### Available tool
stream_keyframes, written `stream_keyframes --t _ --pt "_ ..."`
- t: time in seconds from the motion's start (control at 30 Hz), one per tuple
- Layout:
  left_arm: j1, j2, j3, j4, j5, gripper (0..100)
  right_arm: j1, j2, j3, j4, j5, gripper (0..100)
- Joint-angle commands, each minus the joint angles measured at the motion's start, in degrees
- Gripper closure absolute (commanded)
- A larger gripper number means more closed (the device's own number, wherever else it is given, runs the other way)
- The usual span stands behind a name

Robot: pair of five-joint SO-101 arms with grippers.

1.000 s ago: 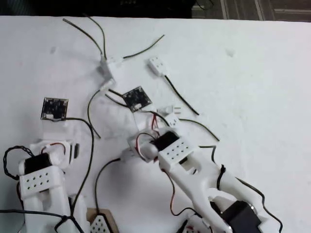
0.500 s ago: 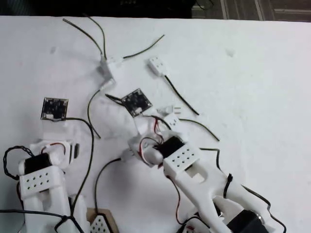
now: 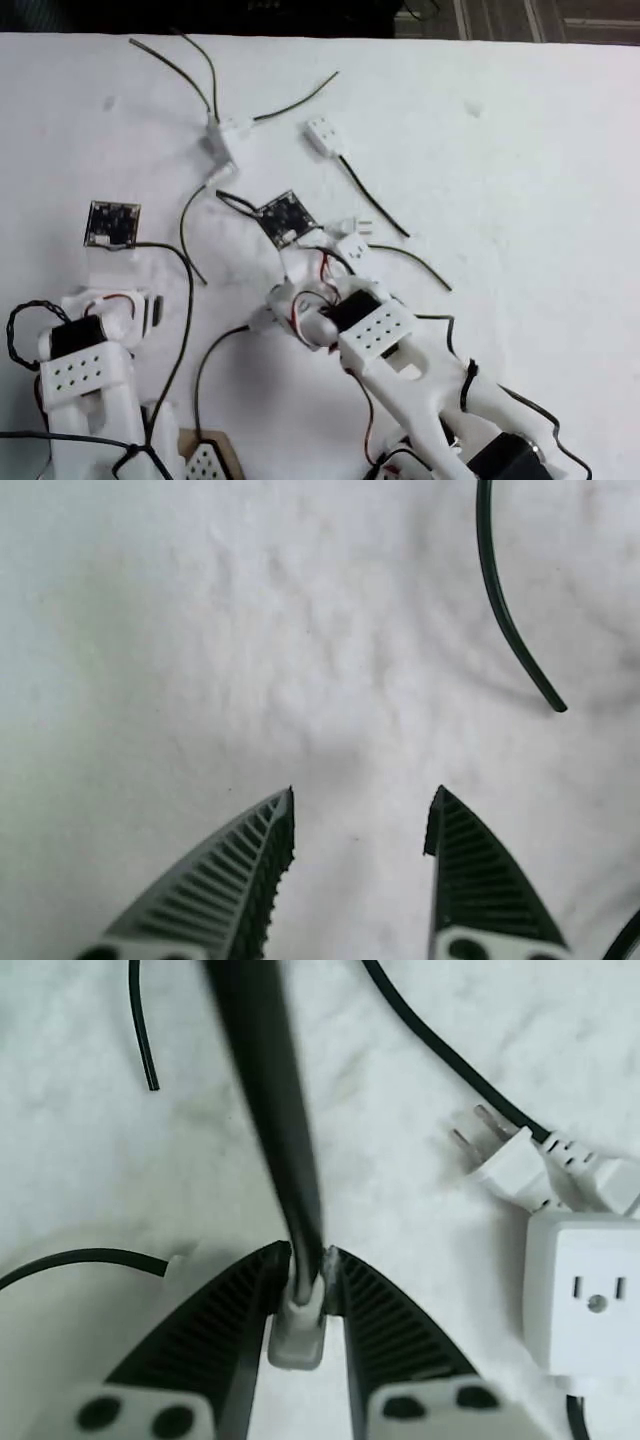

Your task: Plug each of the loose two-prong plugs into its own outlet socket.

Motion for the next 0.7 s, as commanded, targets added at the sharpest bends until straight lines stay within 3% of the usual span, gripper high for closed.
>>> stream_keyframes --t 0.0,0.23,0.4,0.53,0.67 --pt "-0.3 -1.4 -0.2 -0.7 -0.6 78 0.6 -1.7 -0.2 -1.2 0.3 98.1" --pt "-0.1 -1.4 -0.2 -0.7 -0.6 78 0.6 -3.9 -0.2 -1.3 0.3 98.1" --pt "1.5 -1.5 -1.8 0.1 -0.7 78 0.7 -14.1 -0.4 6.2 0.3 98.1" --pt "5.8 -1.5 -4.1 3.4 -1.2 77 4.7 -25.3 -0.3 12.7 0.3 98.1" --pt "12.5 -1.5 -6.5 7.5 -6.3 71 11.4 -33.4 -0.3 16.7 0.7 98.1"
